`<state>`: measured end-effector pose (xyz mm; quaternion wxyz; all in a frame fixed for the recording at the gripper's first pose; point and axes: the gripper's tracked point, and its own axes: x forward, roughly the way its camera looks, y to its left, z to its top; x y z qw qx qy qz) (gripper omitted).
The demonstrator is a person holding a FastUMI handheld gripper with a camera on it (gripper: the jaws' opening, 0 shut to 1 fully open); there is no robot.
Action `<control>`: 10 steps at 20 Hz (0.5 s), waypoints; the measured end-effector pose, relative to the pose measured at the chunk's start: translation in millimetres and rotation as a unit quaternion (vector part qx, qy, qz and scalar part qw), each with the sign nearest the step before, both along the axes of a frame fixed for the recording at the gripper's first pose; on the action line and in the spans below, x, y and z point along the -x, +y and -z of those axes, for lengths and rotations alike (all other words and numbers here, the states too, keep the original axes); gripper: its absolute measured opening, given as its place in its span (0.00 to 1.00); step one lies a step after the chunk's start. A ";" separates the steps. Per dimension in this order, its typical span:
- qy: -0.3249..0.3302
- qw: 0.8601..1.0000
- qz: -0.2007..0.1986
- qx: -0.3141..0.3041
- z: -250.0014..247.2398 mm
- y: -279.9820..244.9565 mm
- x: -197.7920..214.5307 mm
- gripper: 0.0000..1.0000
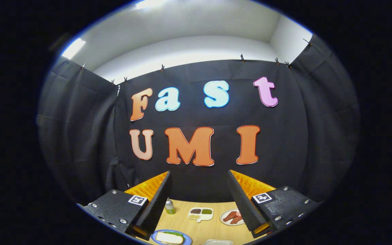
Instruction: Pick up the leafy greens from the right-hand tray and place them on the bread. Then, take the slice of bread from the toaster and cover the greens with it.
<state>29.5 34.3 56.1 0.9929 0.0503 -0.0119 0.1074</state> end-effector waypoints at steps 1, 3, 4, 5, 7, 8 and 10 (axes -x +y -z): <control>-0.011 1.000 0.010 -0.004 -5.6 -4.0 2.4 0.97; -0.024 0.999 0.021 -0.011 -14.0 -10.7 7.0 0.97; -0.033 0.999 0.026 -0.013 -18.7 -14.2 9.6 0.97; -0.040 0.999 0.030 -0.013 -21.5 -18.4 11.7 0.97; -0.050 0.998 0.038 -0.008 -25.6 -21.8 15.8 0.97; -0.053 0.998 0.041 -0.004 -26.5 -22.8 17.9 0.97; -0.055 0.998 0.044 0.003 -25.9 -22.5 22.5 0.97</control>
